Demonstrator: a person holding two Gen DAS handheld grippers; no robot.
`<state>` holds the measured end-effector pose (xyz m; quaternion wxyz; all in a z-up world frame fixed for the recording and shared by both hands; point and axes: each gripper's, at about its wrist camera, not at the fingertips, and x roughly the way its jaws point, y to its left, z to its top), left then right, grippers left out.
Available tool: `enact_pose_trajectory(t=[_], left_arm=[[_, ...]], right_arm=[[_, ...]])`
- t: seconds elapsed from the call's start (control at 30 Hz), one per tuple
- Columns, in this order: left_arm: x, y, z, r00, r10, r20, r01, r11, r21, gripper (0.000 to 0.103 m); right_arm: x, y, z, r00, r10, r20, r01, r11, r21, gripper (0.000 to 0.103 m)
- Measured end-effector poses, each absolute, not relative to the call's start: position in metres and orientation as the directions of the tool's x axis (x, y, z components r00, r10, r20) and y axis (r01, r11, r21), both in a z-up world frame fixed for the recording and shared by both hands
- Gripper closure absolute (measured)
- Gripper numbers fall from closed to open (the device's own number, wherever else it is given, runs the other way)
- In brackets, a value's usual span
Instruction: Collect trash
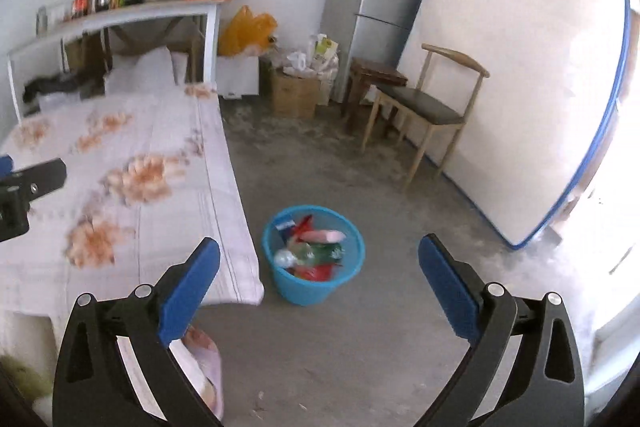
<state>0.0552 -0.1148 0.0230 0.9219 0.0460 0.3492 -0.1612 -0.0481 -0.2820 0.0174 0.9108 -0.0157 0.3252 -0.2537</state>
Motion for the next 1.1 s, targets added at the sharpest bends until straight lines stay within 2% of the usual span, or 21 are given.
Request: enact_pose_trajectory(t=[0.23,0.5,1.1], left_arm=[[0.045,-0.106,0.009,0.703,-0.116,-0.702,0.21,0.977,0.049,0.008],[0.041,-0.118,0.005,0.666,-0.139,-0.733,0.241,0.97,0.036,0.008],[0.035,-0.143,0.006,0.672,-0.143,-0.727,0.284,0.956,0.074,0.008]], right_arm=[[-0.061,-0.285,0.004,0.632,-0.442,-0.636,0.47,0.872,-0.138,0.006],[-0.064,-0.307,-0.004,0.596,-0.458,-0.66,0.528,0.842,-0.108,0.006],[-0.071,-0.327,-0.011,0.573,-0.471,-0.67,0.567,0.819,-0.091,0.006]])
